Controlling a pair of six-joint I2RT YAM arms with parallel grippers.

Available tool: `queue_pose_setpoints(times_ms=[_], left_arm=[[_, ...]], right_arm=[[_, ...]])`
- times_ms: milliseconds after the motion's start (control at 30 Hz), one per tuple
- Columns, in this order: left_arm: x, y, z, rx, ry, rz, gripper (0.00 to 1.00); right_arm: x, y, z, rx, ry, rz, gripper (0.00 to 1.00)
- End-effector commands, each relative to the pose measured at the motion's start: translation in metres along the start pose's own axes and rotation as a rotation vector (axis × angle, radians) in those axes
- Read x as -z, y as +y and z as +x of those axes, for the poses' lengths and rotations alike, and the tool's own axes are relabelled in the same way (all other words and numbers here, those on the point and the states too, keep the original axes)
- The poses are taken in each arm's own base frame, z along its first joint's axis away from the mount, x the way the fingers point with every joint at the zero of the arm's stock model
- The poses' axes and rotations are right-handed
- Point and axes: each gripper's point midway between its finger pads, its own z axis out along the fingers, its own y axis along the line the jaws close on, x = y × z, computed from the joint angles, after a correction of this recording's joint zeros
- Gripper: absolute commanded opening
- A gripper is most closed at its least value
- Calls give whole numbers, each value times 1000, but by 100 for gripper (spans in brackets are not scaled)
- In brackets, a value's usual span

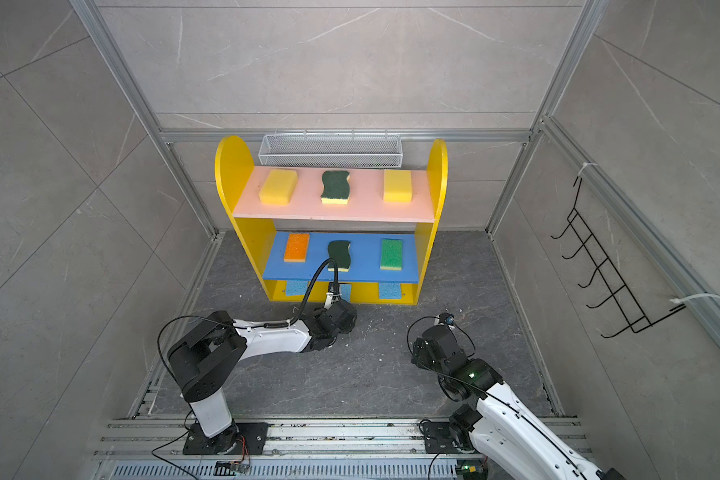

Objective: Place and organize the cleaning sponges onto the shelf
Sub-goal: 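Lift the light-blue sponge with the left gripper toward the yellow base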

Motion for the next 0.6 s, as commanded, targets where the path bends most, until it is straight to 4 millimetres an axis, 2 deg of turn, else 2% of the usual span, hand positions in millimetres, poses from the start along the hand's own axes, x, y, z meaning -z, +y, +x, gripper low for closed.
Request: queue_pose_setpoints(times_ms=[0,367,567], left_arm=[[-5,-9,-22,20,-48,23,73],[-23,-22,-39,24,-79,29,73],[-35,-20,-44,40,-79,12,72]], right_arm=[[0,3,-1,14,-8,-14,72],[-2,3,2,18,6,-19,72],[-1,3,3,18,4,-21,71]])
